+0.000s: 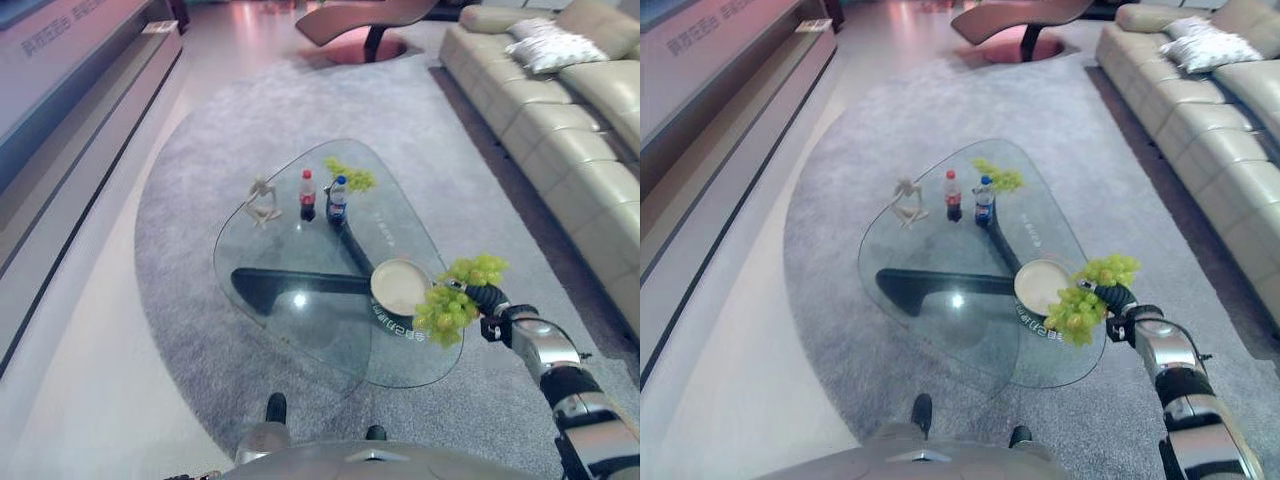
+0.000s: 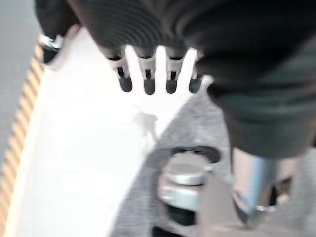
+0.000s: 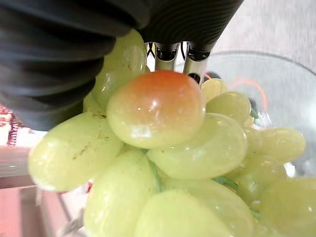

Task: Pick up fruits into the plate

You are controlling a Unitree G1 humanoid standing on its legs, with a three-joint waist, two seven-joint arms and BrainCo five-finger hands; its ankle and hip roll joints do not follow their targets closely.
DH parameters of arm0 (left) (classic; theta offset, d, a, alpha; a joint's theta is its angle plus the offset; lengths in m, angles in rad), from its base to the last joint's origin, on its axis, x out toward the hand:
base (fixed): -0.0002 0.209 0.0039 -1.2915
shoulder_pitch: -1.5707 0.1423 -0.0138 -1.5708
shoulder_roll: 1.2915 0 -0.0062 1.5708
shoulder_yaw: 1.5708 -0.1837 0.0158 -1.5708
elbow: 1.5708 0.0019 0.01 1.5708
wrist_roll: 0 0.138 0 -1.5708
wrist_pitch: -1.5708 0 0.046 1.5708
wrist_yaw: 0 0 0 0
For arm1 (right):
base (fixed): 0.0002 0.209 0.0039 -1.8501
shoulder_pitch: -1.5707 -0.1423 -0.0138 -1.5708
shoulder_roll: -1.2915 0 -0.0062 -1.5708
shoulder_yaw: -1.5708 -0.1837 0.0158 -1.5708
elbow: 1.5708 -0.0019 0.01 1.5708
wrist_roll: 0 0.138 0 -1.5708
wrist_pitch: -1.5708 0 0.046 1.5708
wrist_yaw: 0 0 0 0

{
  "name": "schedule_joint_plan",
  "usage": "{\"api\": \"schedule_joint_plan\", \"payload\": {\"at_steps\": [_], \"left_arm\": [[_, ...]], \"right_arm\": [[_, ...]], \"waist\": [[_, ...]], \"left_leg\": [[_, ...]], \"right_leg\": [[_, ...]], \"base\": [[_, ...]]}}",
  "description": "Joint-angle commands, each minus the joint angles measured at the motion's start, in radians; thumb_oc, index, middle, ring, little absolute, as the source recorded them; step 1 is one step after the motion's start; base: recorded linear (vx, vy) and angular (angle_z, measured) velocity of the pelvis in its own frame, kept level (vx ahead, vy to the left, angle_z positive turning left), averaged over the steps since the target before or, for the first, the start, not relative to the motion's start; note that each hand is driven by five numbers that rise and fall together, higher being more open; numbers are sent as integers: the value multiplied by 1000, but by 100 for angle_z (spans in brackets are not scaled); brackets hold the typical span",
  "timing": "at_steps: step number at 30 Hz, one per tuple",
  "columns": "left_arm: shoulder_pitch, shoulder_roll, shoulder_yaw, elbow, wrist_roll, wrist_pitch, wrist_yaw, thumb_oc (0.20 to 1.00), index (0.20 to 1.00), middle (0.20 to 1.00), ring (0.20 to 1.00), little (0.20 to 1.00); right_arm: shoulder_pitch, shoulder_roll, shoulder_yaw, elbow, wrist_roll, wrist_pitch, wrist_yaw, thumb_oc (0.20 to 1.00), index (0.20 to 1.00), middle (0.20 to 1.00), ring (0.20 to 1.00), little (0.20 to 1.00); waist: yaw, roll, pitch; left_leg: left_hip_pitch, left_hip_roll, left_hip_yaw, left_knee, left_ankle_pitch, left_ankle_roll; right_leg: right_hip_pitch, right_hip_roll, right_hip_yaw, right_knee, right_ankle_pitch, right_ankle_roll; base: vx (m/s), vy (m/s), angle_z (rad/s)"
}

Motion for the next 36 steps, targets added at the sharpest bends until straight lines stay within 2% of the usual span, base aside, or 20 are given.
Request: {"api": "schedule_joint_plan", "payload": {"at_steps": [1, 7, 8, 9, 11, 16, 23, 26, 27, 31, 36], "left_arm": [[-97, 8, -62, 17, 25, 5, 20, 1000, 1000, 1000, 1000, 1000], [-192, 20, -157, -58, -13, -47, 37, 1000, 1000, 1000, 1000, 1000], [-192, 20, -157, -58, -13, -47, 37, 1000, 1000, 1000, 1000, 1000], [-222, 26, -198, -100, -30, -72, 47, 1000, 1000, 1000, 1000, 1000], [-242, 29, -225, -133, -50, -80, 52, 1000, 1000, 1000, 1000, 1000], [-276, 34, -266, -214, -101, -74, 53, 1000, 1000, 1000, 1000, 1000], [-278, 35, -281, -239, -134, -54, 50, 1000, 1000, 1000, 1000, 1000], [-280, 35, -285, -239, -142, -51, 45, 1000, 1000, 1000, 1000, 1000], [-280, 32, -287, -240, -144, -54, 45, 1000, 1000, 1000, 1000, 1000], [-284, 29, -294, -249, -154, -59, 42, 1000, 1000, 1000, 1000, 1000], [-295, 32, -309, -270, -155, -63, 34, 1000, 1000, 1000, 1000, 1000]], "right_arm": [[-176, -59, 47, 15, -39, -27, -60, 200, 200, 200, 200, 200], [-304, -94, 98, 104, -65, -32, -136, 200, 200, 200, 200, 200], [-304, -94, 98, 104, -65, -32, -136, 200, 200, 200, 200, 200], [-352, -110, 118, 118, -69, -18, -162, 200, 200, 200, 200, 200], [-385, -120, 128, 139, -80, -17, -175, 200, 200, 200, 200, 200], [-478, -137, 160, 192, -117, 12, -196, 200, 200, 200, 200, 200], [-549, -147, 208, 241, -185, 39, -214, 200, 200, 200, 200, 200], [-585, -149, 229, 262, -223, 78, -244, 200, 200, 200, 200, 200], [-597, -148, 235, 275, -235, 86, -260, 1000, 1000, 1000, 1000, 1000], [-629, -147, 245, 308, -281, 124, -301, 1000, 1000, 1000, 1000, 1000], [-673, -157, 279, 370, -373, 205, -380, 1000, 1000, 1000, 1000, 1000]], "waist": [[24, -20, 77], [32, 25, 164], [32, 25, 164], [34, 45, 199], [34, 60, 224], [38, 100, 282], [44, 130, 322], [48, 141, 332], [50, 145, 335], [57, 155, 338], [70, 159, 342]], "left_leg": [[84, -55, 4, 12, -145, 25], [9, -73, -40, 22, -124, 32], [9, -73, -40, 22, -124, 32], [-21, -80, -53, 28, -114, 34], [-40, -86, -62, 33, -106, 34], [-88, -107, -79, 57, -94, 38], [-118, -124, -81, 68, -80, 39], [-129, -130, -80, 70, -74, 40], [-133, -131, -79, 72, -71, 40], [-141, -136, -79, 75, -68, 41], [-151, -140, -77, 76, -63, 47]], "right_leg": [[-23, -5, 21, 95, -59, -21], [-93, -7, 11, 128, -65, -30], [-93, -7, 11, 128, -65, -30], [-124, -10, 6, 145, -67, -34], [-145, -12, 2, 159, -69, -37], [-194, -20, -15, 199, -76, -47], [-228, -36, -32, 220, -75, -51], [-244, -41, -35, 230, -74, -50], [-249, -43, -36, 234, -74, -50], [-260, -49, -41, 245, -76, -50], [-273, -54, -49, 254, -74, -47]], "base": [[-114, -5, 17], [-159, 9, 24], [-184, 36, 25], [-136, 36, 16], [-140, 50, 5], [-89, 66, 8], [-38, 72, 4], [-31, 66, 3], [-21, 57, 2], [-6, 27, 0], [-5, -3, 1]]}}
